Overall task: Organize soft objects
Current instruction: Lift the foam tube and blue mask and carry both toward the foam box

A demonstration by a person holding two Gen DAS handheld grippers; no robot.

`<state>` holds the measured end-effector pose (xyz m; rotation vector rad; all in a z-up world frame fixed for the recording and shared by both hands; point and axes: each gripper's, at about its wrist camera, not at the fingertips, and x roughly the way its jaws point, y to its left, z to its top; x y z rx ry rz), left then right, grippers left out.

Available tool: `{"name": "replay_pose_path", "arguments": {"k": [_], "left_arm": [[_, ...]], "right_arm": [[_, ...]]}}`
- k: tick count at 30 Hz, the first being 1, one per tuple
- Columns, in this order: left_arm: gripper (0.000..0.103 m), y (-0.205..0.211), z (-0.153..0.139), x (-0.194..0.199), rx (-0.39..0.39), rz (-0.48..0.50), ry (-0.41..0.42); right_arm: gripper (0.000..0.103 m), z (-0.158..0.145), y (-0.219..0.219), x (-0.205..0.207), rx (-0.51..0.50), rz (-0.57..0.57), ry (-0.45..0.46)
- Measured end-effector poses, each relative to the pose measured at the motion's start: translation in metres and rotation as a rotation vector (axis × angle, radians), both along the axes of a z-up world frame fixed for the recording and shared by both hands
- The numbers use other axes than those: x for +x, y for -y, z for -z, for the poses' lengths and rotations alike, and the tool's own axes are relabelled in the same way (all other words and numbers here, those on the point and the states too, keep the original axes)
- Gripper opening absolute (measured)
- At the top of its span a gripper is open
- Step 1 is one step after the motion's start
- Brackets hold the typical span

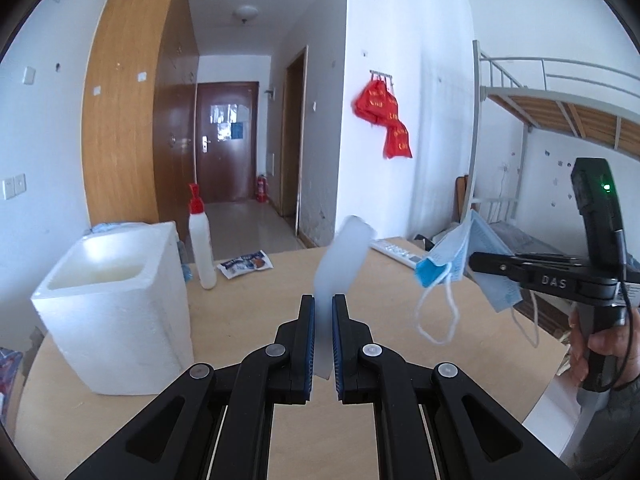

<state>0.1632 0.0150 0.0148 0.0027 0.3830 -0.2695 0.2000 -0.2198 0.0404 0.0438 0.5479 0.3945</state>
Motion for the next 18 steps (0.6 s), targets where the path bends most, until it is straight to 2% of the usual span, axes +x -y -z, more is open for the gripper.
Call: {"name": "replay_pose_path", "arguments": {"k": [18], "left_arm": [[0.008,-0.001,-0.025,-0.065,0.007,-0.027,0.1]], "right_arm": [[0.009,-0.02,0.007,-0.056,0.027,-0.036,0.121]]}}
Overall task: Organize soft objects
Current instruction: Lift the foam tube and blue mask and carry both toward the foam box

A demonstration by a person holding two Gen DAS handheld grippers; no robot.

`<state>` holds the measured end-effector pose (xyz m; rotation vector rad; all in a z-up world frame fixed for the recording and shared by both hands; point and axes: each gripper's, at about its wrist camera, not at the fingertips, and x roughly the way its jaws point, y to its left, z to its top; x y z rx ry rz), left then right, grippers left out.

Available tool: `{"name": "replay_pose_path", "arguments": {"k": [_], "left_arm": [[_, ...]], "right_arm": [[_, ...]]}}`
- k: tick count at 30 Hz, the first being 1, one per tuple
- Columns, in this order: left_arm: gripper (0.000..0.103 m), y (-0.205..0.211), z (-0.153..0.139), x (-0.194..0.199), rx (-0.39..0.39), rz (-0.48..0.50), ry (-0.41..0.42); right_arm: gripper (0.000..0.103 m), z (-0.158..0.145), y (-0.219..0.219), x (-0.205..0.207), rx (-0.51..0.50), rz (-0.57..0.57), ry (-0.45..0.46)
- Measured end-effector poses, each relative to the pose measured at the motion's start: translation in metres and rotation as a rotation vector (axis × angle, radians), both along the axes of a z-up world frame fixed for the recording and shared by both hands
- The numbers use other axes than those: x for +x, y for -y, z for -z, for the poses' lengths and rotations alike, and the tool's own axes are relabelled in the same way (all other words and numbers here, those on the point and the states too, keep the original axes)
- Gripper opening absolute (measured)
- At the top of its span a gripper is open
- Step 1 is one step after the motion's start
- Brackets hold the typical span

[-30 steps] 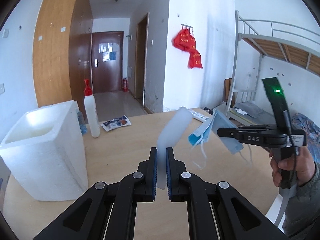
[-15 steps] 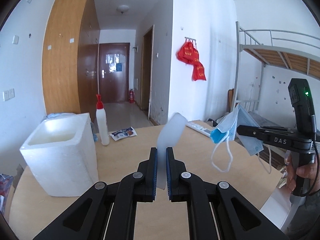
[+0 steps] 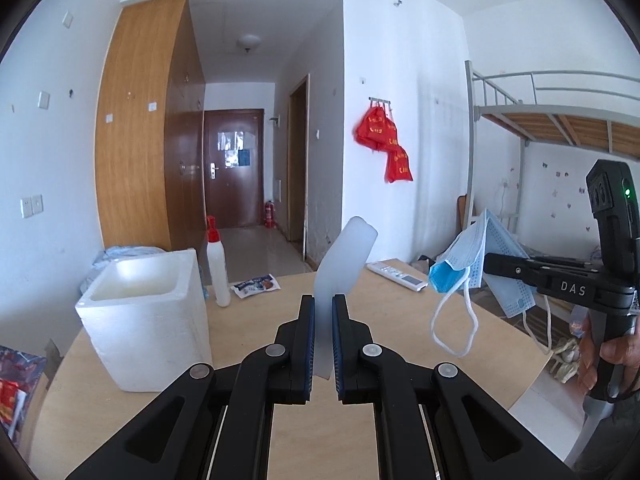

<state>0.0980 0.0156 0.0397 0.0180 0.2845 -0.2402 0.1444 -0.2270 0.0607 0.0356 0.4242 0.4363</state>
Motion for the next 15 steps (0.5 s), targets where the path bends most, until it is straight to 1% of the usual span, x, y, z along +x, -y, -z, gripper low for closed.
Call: {"name": "replay_pose_path", "arguments": {"k": [2,8,15], "left_arm": [[0.008,-0.001,0.0,-0.003,-0.008,-0.001,0.001],[0.008,-0.001,-0.004,-0.01,0.002,-0.018,0.01],[0.008,-0.007,-0.006,-0.015,0.008,-0.049,0.012]], "right_arm": [[0.009,0.0,0.001,-0.003,-0.001,-0.006,0.008],[0.009,0.0,-0.001,-0.009,0.004,-0.018,0.02],[0.009,0.003,-0.01,-0.005,0.0,-0.054,0.022]]}}
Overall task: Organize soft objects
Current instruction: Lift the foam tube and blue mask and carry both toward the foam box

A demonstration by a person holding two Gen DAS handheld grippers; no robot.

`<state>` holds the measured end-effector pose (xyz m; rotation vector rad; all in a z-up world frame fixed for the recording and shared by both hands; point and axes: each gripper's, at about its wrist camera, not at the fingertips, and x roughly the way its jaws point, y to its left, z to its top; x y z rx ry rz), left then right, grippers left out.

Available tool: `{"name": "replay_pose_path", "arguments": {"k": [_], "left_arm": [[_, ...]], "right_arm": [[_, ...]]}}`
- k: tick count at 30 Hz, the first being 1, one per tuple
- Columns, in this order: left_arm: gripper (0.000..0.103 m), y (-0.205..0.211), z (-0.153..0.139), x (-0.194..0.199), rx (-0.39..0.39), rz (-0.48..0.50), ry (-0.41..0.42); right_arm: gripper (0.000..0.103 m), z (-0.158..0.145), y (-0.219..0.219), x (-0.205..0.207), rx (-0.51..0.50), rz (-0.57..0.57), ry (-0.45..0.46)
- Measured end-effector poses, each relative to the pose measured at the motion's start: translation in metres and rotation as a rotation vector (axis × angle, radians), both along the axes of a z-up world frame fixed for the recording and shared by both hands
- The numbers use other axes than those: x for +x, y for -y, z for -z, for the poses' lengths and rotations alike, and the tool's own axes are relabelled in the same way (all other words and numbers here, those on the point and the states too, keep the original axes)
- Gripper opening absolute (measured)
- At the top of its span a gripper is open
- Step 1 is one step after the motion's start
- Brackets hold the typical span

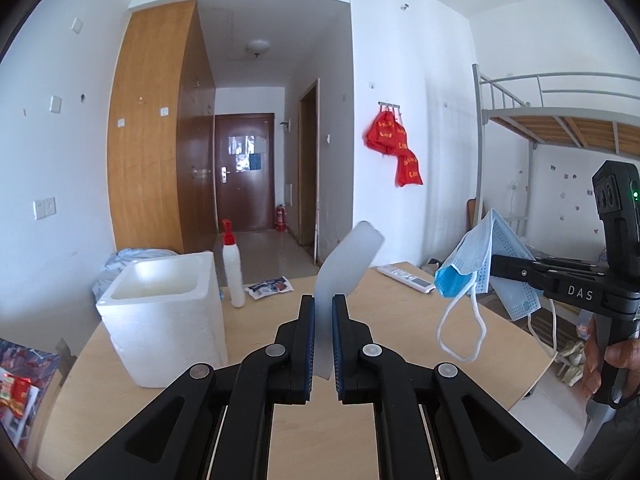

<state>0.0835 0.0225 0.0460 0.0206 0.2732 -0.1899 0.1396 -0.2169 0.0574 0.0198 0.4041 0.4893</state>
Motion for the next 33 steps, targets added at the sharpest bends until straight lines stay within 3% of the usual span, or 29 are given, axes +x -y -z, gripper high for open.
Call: {"name": "replay_pose_path", "arguments": {"k": [33], "left_arm": [[0.008,-0.075,0.007,-0.029,-0.023,-0.251,-0.018]], "right_arm": [[0.009,0.003,-0.104,0.015,-0.017,-0.274,-0.026]]}}
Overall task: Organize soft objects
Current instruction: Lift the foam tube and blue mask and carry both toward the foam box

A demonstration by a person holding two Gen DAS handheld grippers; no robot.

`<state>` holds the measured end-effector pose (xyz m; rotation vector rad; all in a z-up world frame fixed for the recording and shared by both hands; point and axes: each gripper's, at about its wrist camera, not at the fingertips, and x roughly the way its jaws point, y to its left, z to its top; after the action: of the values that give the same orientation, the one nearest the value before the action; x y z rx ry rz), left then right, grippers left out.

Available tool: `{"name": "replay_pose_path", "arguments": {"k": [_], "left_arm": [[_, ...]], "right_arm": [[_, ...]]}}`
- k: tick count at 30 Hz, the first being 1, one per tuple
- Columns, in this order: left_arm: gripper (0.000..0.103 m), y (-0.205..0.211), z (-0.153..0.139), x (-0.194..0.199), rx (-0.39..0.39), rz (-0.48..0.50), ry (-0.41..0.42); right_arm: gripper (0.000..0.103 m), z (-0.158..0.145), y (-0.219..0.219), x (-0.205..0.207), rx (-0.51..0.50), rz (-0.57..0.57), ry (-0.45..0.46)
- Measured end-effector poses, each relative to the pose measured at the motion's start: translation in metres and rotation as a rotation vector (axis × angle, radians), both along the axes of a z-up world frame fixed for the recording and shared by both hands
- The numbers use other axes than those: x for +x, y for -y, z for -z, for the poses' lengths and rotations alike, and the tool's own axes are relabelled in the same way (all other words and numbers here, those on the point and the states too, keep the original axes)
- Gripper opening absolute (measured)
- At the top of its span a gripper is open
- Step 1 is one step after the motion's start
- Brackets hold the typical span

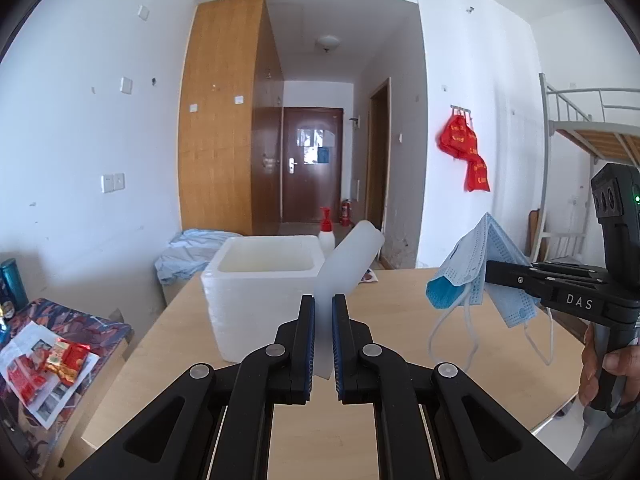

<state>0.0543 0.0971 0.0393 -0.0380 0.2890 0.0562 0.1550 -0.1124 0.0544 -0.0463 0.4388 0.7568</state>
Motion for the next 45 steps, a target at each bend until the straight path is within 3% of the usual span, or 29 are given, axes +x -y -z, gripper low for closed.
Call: {"name": "replay_pose_path", "arguments": {"k": [45], "left_arm": [[0.008,-0.022,-0.001,0.015,-0.02,-0.093,-0.012]], "right_arm": [[0.009,-0.006,-0.049,0.03,-0.039,-0.087,-0.026]]}}
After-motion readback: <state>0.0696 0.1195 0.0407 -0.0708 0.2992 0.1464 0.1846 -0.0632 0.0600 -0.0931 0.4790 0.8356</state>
